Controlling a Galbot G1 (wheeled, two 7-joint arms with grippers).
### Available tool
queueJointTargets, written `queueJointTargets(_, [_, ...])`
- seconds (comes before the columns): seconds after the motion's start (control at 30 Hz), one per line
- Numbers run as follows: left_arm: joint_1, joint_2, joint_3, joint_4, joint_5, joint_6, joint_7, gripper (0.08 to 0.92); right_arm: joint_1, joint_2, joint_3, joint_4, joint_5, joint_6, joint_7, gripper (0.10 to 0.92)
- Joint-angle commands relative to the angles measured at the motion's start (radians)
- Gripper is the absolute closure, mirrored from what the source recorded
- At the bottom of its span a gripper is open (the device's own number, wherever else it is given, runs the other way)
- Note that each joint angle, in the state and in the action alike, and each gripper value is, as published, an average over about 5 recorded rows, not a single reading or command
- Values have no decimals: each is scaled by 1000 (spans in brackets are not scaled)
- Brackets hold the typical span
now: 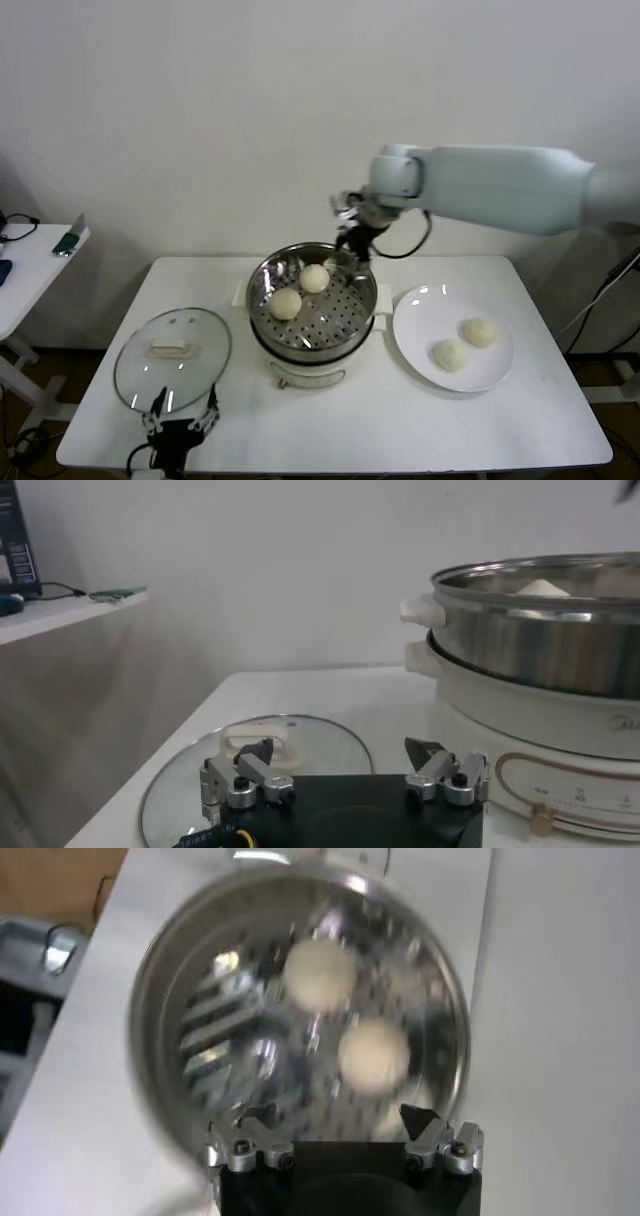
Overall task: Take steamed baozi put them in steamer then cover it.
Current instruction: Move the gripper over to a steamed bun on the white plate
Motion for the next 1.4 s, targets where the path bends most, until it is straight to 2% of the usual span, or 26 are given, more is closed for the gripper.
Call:
queueJointTargets(0.03, [-1,-3,0,-2,-3,1,0,177,41,-350,-187,130,-187,71,-67,203])
queueJointTargets(0.33, [-1,-7,-2,-3,-3,1,1,177,-261,-422,-23,118,-312,-43,52,203])
queueJointTargets(0.63, [2,-10,-2,6,-3,-3,-1,177,-484,-386,148,58,-352,-106,109,203])
queueJointTargets(1.03, [3,-4,-4,10,-4,-5,-2,177,-628,-332,288,-45,-374,-152,192,204])
queueJointTargets(1.4, [5,-6,-3,4,-2,-1,-3,177,-623,-302,304,-59,-376,-146,170,305])
